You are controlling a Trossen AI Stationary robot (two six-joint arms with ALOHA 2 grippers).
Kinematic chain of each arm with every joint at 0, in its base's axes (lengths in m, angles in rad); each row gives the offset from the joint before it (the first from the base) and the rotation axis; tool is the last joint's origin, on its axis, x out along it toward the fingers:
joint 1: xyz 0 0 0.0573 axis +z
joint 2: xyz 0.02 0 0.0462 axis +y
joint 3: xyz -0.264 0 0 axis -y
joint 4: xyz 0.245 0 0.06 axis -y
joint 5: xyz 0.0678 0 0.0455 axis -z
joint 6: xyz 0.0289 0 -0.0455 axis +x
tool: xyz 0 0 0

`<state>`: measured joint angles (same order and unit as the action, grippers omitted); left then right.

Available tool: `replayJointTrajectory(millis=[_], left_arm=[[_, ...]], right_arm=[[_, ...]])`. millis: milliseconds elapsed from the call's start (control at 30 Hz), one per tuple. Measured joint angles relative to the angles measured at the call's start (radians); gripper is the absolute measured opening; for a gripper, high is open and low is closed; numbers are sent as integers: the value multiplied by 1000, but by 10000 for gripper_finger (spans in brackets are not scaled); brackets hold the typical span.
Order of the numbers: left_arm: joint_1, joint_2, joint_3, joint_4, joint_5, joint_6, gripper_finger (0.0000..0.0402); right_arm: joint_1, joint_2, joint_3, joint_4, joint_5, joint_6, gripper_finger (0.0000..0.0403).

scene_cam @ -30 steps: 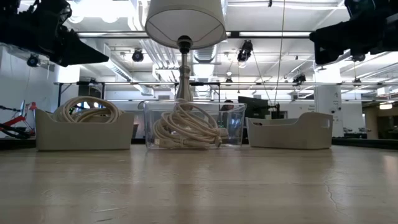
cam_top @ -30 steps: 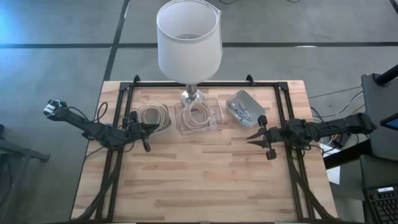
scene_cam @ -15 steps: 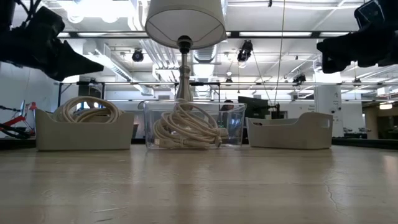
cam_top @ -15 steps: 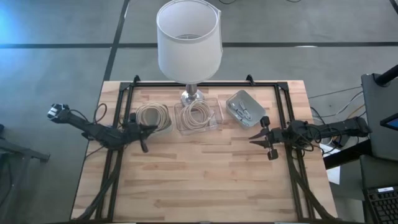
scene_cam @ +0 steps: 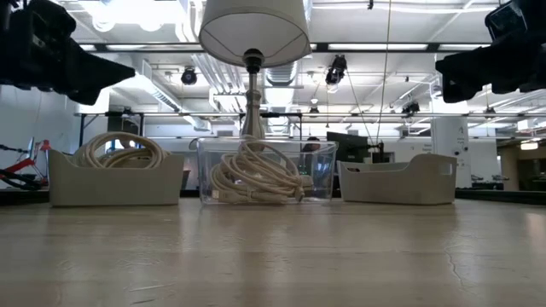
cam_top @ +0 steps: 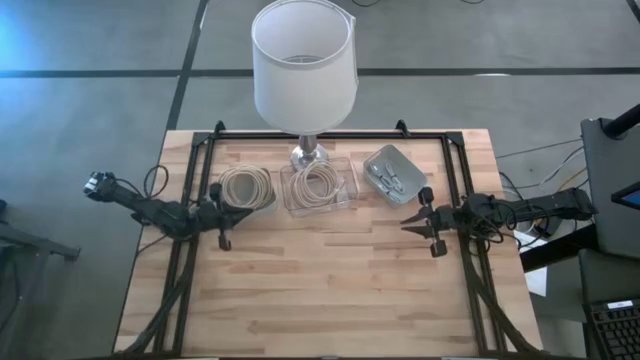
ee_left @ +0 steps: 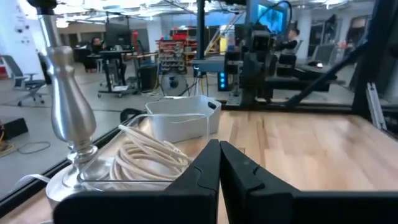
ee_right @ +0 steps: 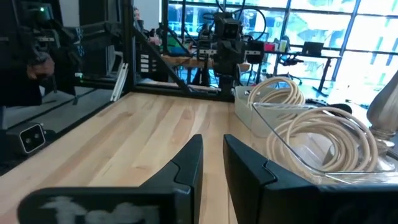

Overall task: Pick & Place USB Port
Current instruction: Return to Home Position

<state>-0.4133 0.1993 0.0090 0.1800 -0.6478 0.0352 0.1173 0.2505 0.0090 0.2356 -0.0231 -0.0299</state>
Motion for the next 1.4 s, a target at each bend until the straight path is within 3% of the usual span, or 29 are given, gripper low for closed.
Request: replayJointTrajectory(millis=[200, 400, 667, 833, 1400], left_arm=[[0, -4, 0, -92, 12, 18, 3], [1, -4, -1, -108, 170, 77, 3], [1, -5, -2, -111, 218, 122, 4], [0, 5, -2, -121, 221, 34, 8], [0, 20, -3, -126, 219, 25, 12]], right_arm=[[0, 0, 0, 0, 0, 3, 56], [0, 0, 0, 0, 0, 2, 56], [0, 1, 0, 0, 0, 4, 56], [0, 1, 0, 0, 0, 4, 57], [0, 1, 0, 0, -1, 4, 57]])
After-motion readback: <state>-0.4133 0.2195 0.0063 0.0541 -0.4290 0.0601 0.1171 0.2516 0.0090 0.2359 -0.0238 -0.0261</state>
